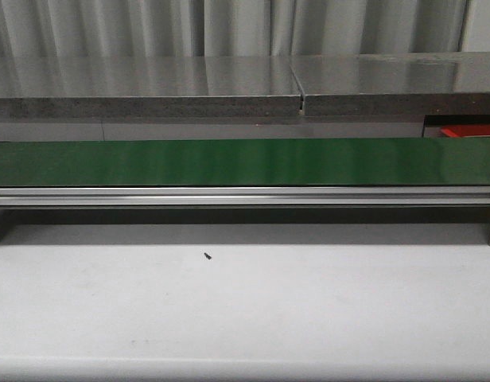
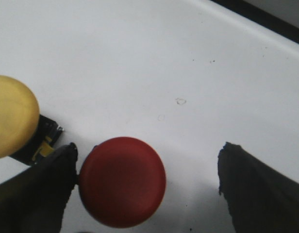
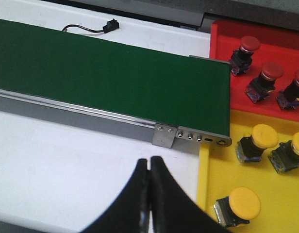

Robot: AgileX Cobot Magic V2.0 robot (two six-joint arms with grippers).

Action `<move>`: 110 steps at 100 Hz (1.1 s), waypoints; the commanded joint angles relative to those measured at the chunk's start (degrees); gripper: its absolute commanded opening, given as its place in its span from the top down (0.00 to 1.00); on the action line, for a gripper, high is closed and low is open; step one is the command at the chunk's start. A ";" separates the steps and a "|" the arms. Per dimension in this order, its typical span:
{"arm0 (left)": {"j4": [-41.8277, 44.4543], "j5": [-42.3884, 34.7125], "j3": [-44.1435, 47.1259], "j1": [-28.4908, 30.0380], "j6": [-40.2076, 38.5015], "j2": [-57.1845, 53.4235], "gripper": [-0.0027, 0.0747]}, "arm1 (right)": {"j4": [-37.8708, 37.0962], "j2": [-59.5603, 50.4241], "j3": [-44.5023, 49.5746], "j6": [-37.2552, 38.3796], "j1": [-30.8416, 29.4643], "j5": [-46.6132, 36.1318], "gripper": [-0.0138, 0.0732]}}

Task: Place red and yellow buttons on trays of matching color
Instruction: 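Move the left gripper over the remaining buttons and grasp a red button, then set the red button on the conveyor belt and open the left gripper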

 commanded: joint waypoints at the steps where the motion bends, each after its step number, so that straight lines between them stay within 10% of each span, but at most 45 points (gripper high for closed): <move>1: -1.37 -1.82 -2.18 0.15 -0.62 -3.38 0.22 | 0.22 -0.11 -1.24 -0.56 -0.02 -3.74 0.98; 21: -1.37 -1.73 -2.18 0.15 -0.62 -3.38 0.30 | 0.22 -0.11 -1.24 -0.56 -0.02 -3.74 0.98; 66: -1.37 -0.40 -2.18 0.15 -0.62 -4.92 0.84 | 0.22 -0.11 -1.24 -0.56 -0.02 -3.74 0.98; 110: -4.51 10.39 -0.96 -0.84 -0.62 -19.39 0.90 | 0.22 -0.11 -1.24 -0.56 -0.02 -3.74 0.98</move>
